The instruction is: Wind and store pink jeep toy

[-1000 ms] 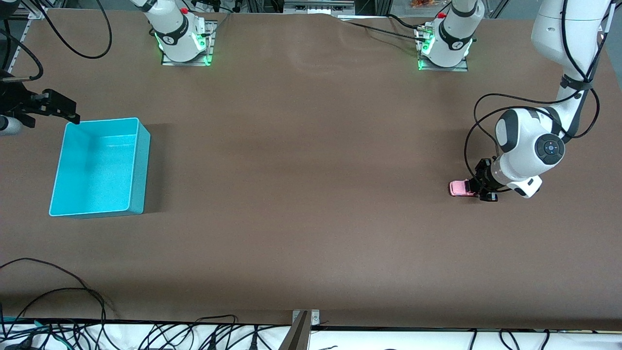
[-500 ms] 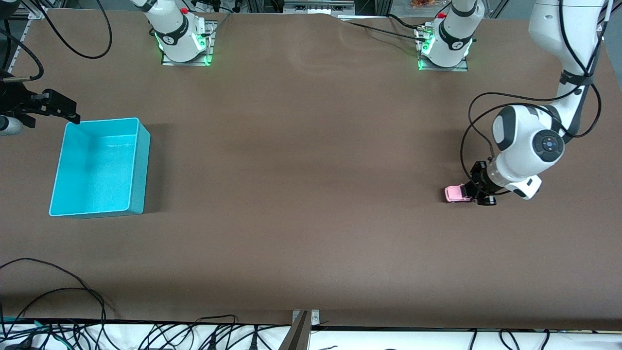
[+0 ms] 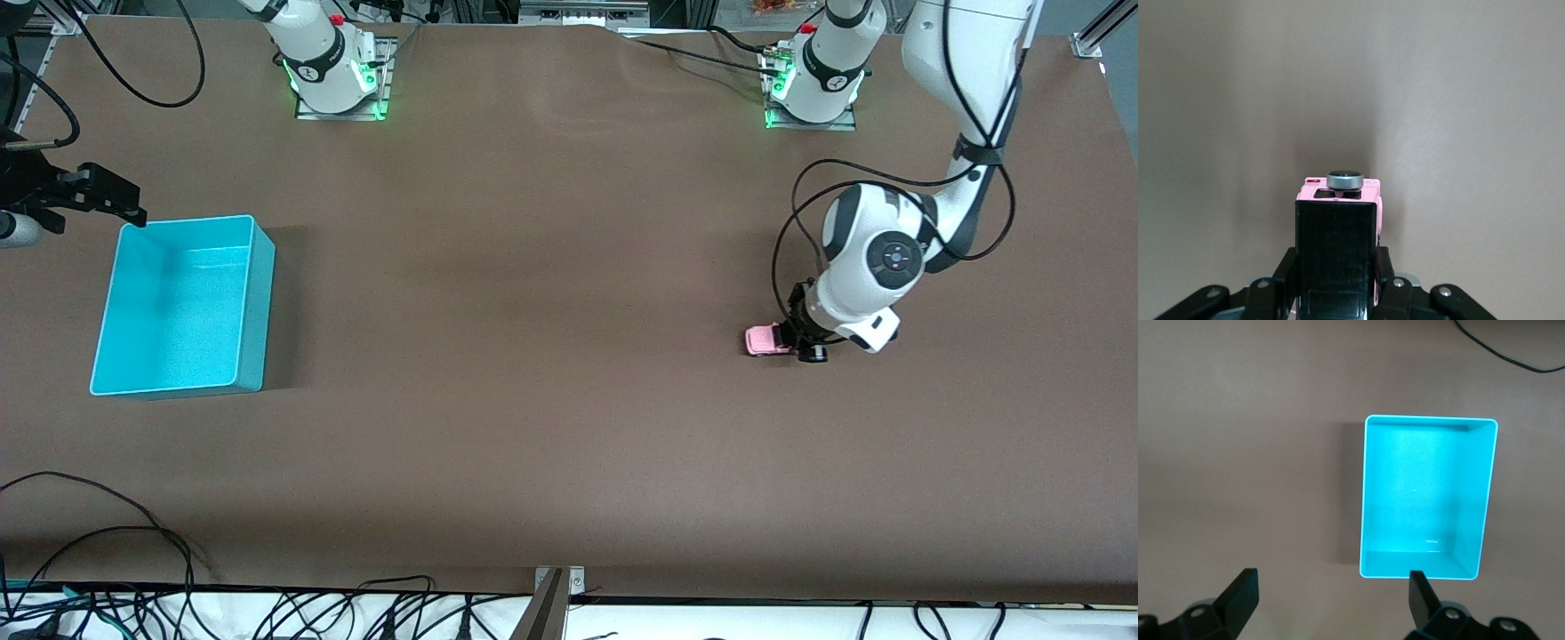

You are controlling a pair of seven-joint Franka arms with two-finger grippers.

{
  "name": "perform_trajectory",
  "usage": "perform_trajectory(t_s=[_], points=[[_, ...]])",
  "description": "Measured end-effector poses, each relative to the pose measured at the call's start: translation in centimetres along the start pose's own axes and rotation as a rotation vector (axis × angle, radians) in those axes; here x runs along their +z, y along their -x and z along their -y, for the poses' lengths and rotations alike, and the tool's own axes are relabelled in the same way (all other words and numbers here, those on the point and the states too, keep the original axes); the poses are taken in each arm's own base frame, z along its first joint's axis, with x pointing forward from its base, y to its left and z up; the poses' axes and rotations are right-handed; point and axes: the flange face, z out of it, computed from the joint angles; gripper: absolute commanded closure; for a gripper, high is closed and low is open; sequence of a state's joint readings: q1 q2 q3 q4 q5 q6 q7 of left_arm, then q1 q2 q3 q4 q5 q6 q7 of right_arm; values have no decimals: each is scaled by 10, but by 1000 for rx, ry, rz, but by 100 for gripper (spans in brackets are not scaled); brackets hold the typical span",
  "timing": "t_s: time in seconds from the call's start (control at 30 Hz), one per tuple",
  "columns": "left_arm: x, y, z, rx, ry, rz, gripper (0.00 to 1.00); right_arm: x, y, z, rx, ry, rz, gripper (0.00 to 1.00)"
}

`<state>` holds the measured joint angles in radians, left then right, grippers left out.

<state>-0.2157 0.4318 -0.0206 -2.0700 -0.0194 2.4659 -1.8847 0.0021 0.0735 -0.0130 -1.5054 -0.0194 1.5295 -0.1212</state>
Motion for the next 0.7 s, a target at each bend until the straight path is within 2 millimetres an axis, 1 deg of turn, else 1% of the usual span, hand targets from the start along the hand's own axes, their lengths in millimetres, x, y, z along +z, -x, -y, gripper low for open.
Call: perform_trajectory(t_s=[0.1,0.17,0.27,0.53,0.7], points=[[8,8,4,4,-10,-4,96,0,0,0,0,0,0,0],[11,9,4,4,-13,-5,96,0,0,0,0,0,0,0],[14,7,4,2,-16,-7,96,0,0,0,0,0,0,0],[14,5,3,4,-16,-8,96,0,0,0,0,0,0,0],[14,-4,1,5,-17,-13,96,0,0,0,0,0,0,0]])
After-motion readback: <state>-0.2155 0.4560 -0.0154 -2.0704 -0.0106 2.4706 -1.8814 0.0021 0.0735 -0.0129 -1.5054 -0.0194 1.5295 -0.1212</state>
